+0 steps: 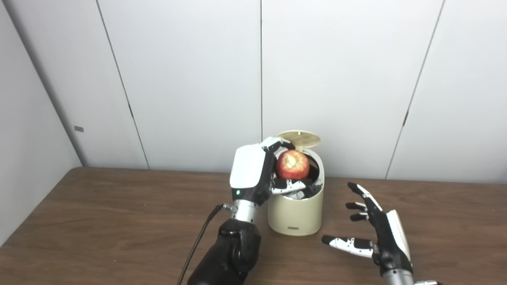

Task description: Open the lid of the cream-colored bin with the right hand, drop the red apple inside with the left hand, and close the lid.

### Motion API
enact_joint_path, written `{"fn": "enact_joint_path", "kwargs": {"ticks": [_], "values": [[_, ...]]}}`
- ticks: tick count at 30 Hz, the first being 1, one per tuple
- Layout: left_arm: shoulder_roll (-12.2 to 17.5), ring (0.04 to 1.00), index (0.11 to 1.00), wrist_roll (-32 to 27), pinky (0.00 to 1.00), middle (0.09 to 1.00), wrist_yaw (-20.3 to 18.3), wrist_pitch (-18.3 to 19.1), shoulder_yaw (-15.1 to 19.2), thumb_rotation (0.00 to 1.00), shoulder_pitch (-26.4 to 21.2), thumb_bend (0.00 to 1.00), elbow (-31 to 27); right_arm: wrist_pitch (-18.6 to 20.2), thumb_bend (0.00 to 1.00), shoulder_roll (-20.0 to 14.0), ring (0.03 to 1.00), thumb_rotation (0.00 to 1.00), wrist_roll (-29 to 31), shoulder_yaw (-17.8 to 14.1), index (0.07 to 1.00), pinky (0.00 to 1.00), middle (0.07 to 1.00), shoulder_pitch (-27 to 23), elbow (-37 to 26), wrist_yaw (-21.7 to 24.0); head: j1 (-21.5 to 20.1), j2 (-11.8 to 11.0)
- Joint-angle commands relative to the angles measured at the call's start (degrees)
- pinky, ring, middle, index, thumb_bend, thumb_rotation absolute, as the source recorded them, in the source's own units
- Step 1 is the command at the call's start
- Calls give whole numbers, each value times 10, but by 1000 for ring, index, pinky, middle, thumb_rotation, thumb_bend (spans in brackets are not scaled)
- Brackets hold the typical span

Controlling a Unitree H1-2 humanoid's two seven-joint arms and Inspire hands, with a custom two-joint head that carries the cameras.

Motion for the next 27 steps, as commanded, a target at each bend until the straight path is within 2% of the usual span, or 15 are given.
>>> {"fn": "enact_joint_path", "kwargs": {"ticks": [1,7,18,27], "values": [[8,743,733,0,572,775,-2,9,2,26,-16,772,-12,-6,755,2,725,54,-3,1,844,604,888,-18,-26,0,0,0],[8,745,743,-3,580,776,-9,10,3,46,-11,766,-21,-7,759,1,726,40,-3,1,841,607,885,-17,-28,1,2,2],[12,735,727,-7,595,766,-13,2,4,23,-1,778,-40,-8,767,-1,718,54,-5,3,839,601,878,-19,-25,5,6,3],[18,720,716,-9,590,752,-27,2,8,23,22,774,-79,-3,763,1,717,27,-6,3,844,612,883,-19,-28,9,10,5]]}}
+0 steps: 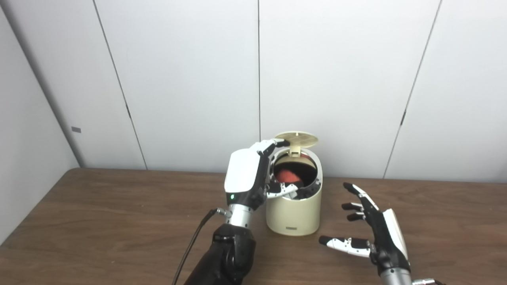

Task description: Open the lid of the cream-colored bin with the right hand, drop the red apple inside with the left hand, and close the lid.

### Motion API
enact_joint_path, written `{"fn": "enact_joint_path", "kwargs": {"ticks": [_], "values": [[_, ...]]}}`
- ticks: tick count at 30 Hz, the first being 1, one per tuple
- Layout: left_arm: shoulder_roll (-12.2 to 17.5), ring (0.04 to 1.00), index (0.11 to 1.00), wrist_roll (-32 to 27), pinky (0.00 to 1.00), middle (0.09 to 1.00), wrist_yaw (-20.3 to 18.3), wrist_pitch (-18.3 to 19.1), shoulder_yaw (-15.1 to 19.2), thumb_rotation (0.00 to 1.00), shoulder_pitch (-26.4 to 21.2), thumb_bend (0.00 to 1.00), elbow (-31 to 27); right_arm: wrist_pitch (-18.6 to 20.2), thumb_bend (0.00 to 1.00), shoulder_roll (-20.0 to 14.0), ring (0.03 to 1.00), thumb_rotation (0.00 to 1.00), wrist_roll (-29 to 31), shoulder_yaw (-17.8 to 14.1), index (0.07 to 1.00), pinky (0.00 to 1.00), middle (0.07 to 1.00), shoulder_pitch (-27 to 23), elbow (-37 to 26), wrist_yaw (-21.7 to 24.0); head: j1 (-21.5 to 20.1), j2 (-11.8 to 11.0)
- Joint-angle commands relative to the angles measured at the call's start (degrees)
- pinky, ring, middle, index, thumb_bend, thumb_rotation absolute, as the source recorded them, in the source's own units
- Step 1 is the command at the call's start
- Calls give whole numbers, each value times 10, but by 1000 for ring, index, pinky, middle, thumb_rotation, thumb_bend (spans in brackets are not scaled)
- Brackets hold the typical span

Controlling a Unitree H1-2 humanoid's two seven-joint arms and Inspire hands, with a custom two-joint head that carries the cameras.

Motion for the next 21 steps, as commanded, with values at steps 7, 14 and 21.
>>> {"fn": "enact_joint_path", "kwargs": {"ticks": [7,14,21], "values": [[10,708,717,1,589,747,-5,7,9,39,-5,786,-35,-15,765,0,714,13,0,0,845,614,882,-21,-14,-3,4,2],[10,718,719,1,604,751,-8,6,10,38,-1,786,-42,-13,764,0,713,8,0,1,847,615,883,-21,-15,0,4,2],[7,692,702,-7,586,729,4,-9,15,4,0,783,-37,-17,763,0,706,13,2,2,849,609,882,-22,-11,1,7,-1]]}}
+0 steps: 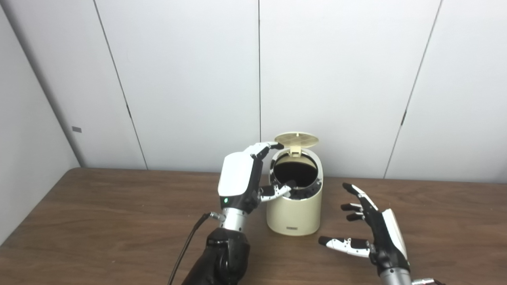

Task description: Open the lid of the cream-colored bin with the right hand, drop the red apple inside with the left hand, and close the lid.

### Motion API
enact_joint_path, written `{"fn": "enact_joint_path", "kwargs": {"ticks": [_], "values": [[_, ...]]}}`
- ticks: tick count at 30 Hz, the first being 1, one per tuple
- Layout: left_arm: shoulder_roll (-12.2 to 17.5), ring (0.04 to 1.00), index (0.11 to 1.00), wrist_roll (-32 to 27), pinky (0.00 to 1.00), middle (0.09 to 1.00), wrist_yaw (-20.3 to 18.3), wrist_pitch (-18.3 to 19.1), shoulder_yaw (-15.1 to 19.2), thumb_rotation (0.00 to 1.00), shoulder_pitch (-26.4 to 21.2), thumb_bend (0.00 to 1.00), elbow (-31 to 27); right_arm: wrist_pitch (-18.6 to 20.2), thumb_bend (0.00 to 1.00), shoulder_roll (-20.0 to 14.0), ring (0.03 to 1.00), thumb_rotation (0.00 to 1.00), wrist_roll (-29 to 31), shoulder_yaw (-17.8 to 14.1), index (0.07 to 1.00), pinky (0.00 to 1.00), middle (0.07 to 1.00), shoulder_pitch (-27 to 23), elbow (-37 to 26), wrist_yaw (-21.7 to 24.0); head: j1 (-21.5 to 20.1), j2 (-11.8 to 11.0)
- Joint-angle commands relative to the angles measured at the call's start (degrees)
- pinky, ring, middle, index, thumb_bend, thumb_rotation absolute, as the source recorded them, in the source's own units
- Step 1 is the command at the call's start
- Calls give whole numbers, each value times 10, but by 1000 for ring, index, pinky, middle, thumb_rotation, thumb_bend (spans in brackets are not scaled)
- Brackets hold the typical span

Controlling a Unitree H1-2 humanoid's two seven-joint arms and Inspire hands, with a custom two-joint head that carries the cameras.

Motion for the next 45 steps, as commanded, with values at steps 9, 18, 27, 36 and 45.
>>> {"fn": "enact_joint_path", "kwargs": {"ticks": [9,18,27,36,45], "values": [[-9,651,669,-74,529,684,12,-54,39,0,-4,748,-36,-23,760,-4,707,44,2,2,851,601,884,-23,-1,-2,3,-4],[-8,641,673,-88,515,674,20,-78,58,27,5,732,-50,-24,749,-9,711,80,0,7,857,603,887,-23,1,-2,5,-5],[-6,633,665,-98,511,676,24,-97,82,1,21,737,-91,-22,748,-12,725,63,7,4,859,624,891,-21,-2,0,9,-3],[15,652,687,-224,506,727,-86,-73,123,3,80,725,-187,-25,744,-19,721,29,13,2,855,616,894,-21,3,1,14,-2],[46,670,717,-258,525,742,-140,-75,149,3,129,782,-196,-34,742,-27,718,86,20,-5,852,596,884,-24,14,-3,16,-6]]}}
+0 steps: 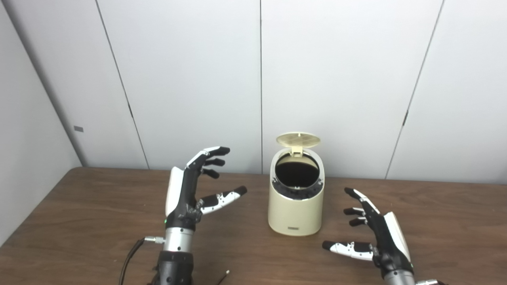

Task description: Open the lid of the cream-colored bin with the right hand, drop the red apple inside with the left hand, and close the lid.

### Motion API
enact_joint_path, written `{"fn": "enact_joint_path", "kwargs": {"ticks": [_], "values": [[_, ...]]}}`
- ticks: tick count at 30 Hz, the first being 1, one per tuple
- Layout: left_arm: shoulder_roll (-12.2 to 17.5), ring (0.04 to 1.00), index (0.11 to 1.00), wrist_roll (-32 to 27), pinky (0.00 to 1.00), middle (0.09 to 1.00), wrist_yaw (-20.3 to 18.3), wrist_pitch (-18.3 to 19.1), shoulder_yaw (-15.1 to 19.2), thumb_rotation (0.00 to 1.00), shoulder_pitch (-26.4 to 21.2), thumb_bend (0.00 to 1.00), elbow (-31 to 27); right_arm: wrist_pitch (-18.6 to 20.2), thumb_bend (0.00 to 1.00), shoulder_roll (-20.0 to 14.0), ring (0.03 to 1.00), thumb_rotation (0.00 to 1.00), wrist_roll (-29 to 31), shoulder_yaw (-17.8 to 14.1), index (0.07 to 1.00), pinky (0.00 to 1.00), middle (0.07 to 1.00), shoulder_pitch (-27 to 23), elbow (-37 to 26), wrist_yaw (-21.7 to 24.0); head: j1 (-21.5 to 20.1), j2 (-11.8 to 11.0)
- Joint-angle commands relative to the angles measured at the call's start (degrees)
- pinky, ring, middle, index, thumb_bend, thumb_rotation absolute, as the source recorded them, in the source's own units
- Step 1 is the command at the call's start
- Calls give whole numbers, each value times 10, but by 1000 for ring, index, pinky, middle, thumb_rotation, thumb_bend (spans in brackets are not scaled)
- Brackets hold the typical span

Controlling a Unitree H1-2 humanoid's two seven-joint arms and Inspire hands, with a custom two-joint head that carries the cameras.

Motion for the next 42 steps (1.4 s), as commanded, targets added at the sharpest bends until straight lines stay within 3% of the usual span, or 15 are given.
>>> {"fn": "enact_joint_path", "kwargs": {"ticks": [1,8,18,23,26,29,36,42], "values": [[8,671,718,1,525,740,-4,-7,5,6,-9,785,-13,-31,740,-6,718,99,7,-7,853,597,884,-23,-8,-8,-1,-2],[26,675,725,6,568,729,-7,-38,4,31,8,792,38,-74,714,-17,717,150,4,-17,841,626,857,-35,-1,-25,-9,-8],[37,714,752,14,659,731,-34,-16,-17,20,16,798,112,-63,686,-69,753,225,-1,-11,831,652,846,-90,-31,22,-27,-13],[30,706,729,16,621,723,-27,-17,-22,1,19,801,147,-69,638,-92,786,332,-35,7,834,647,851,-137,-40,49,-40,-21],[29,683,712,21,590,709,-25,-21,-26,0,23,794,163,-62,625,-101,820,395,-51,18,835,677,863,-173,-40,68,-45,-25],[28,689,713,21,579,716,-24,-28,-26,0,23,794,172,-53,641,-101,815,427,-58,22,830,641,858,-198,-37,82,-52,-30],[26,696,725,19,599,728,-29,-28,-29,0,21,779,179,11,627,-111,833,588,-109,46,853,661,873,-260,-51,147,-54,-34],[23,694,720,22,585,719,-24,-34,-30,0,18,790,185,35,622,-119,877,613,-138,65,865,733,879,-308,-38,193,-53,-34]]}}
